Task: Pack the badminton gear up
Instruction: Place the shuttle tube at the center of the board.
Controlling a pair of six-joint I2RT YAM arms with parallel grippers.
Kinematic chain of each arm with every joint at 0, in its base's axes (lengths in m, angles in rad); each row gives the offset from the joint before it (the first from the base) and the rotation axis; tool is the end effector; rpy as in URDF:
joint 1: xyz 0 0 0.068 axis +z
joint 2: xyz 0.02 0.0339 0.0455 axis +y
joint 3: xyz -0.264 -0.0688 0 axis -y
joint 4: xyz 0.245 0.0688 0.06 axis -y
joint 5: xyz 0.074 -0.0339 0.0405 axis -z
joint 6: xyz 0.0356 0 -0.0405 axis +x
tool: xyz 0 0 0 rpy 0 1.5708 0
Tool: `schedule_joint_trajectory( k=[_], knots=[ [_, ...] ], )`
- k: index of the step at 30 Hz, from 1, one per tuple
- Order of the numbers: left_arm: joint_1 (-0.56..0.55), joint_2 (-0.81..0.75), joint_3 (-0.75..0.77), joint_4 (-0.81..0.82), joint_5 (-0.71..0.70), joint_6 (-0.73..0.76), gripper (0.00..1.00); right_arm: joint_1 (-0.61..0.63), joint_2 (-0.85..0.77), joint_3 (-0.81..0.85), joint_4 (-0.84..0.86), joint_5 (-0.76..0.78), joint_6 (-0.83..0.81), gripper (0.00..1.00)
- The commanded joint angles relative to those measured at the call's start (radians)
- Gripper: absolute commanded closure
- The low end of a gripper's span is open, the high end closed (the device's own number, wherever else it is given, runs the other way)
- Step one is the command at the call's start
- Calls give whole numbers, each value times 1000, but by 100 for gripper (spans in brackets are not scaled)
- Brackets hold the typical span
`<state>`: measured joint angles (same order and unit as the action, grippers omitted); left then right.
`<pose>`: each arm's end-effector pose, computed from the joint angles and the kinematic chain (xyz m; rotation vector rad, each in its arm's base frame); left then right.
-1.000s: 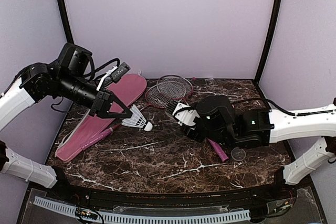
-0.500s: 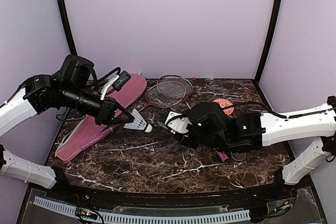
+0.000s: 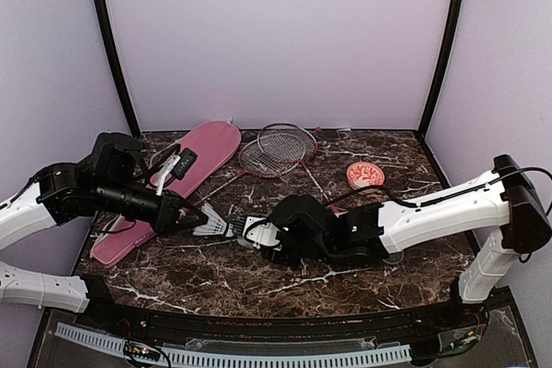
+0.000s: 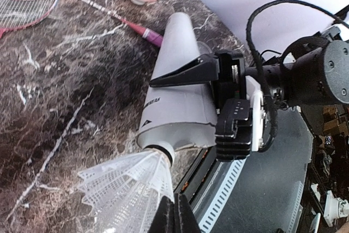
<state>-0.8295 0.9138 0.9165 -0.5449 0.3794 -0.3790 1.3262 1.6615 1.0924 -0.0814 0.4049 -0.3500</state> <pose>0.1222 -0.1530 0.3280 0.7453 2.1527 -1.0849 0.1026 0.3532 0.2303 -1.4533 1.6022 0.1100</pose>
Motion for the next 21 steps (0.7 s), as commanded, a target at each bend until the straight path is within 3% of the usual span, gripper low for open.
schedule_joint_trajectory(
  k=[1, 7, 16, 18, 21],
  knots=[
    [-3, -57, -79, 58, -31, -60, 100, -2, 96, 2, 46, -214, 347, 48],
    [-3, -129, -183, 67, -80, -136, 100, -1, 145, 22, 54, -225, 339, 40],
    [-4, -181, -331, 207, -47, -215, 100, -2, 135, 26, 54, -273, 351, 12],
    [-3, -184, -354, 235, -36, -220, 100, -4, 108, 24, 52, -292, 365, 1],
    [-4, -182, -388, 265, -18, -221, 100, -12, 59, 22, 38, -321, 399, 0]
  ],
)
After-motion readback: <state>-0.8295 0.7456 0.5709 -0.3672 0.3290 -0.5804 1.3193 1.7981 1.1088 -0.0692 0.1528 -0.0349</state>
